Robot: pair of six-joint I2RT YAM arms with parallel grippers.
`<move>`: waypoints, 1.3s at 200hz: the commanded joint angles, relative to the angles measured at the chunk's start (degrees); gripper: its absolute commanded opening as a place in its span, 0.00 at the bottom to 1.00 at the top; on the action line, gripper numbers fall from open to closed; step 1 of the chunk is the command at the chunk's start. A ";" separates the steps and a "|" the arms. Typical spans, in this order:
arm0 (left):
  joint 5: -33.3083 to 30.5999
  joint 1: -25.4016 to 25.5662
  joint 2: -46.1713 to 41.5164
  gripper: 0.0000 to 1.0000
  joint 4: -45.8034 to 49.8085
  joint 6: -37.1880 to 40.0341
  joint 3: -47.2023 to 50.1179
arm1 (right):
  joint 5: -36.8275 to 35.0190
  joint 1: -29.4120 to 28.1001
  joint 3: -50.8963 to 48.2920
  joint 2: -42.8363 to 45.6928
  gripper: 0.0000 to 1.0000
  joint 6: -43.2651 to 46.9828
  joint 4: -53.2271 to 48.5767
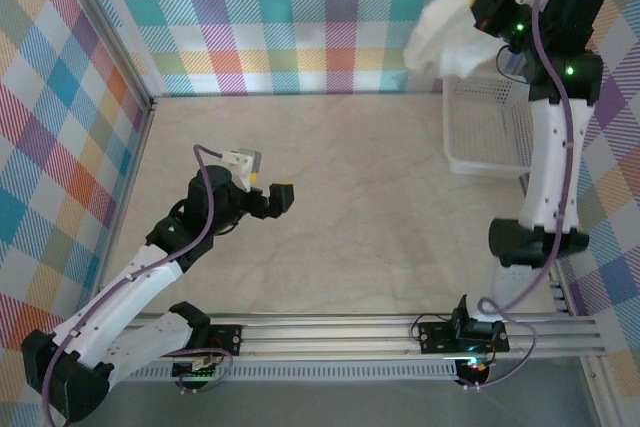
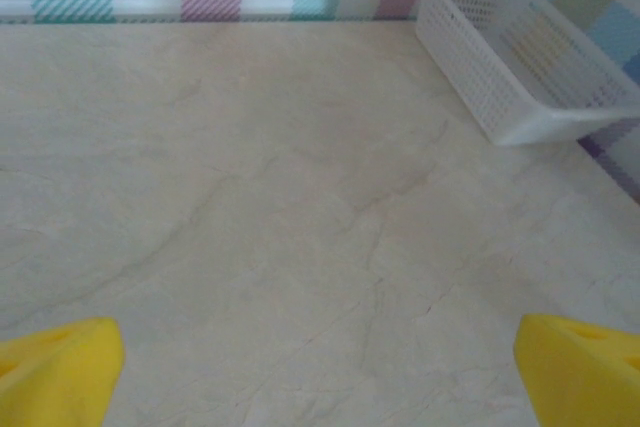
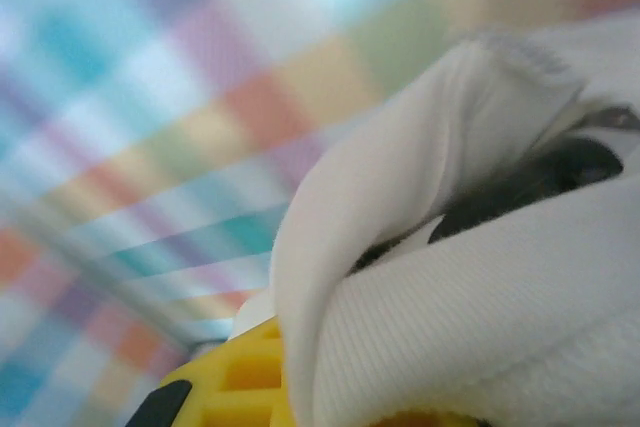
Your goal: Fold the inside-out t-shirt
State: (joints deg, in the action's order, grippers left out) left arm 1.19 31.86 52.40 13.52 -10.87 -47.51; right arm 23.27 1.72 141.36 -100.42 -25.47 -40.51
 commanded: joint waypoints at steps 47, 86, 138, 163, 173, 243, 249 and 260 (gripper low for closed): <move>-10.82 0.21 0.14 1.00 8.48 -7.17 -5.80 | 11.03 -13.59 -51.77 9.92 0.15 -3.13 8.16; -10.86 -1.93 3.56 1.00 15.23 -11.48 -6.33 | 8.35 -18.50 -72.54 10.95 0.36 -2.76 5.13; 6.37 -4.01 26.03 1.00 18.53 -13.17 -15.21 | -16.25 -18.52 -75.25 17.89 0.61 -2.73 2.79; 9.29 -3.56 37.77 1.00 17.28 -15.71 -22.91 | -27.37 -18.15 -80.20 16.84 0.68 -7.24 4.77; 6.69 -3.58 41.60 0.99 17.90 -16.80 -25.91 | -26.26 -18.15 -82.15 15.47 0.71 -6.40 7.72; -3.05 -12.63 61.23 0.96 20.17 -13.30 -46.90 | -15.26 -18.24 -75.09 -3.35 0.47 -5.85 15.64; -2.72 -13.44 63.24 0.96 20.78 -13.38 -49.25 | -15.18 -18.24 -74.02 -4.49 0.30 -5.97 14.61; -1.26 -14.63 67.55 0.96 22.26 -13.30 -54.26 | -15.31 -18.35 -73.90 -4.30 0.02 -6.55 14.19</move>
State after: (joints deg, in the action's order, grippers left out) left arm -0.10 19.92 113.38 33.04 -25.23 -93.89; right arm 6.72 -16.38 64.34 -103.68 -30.55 -27.86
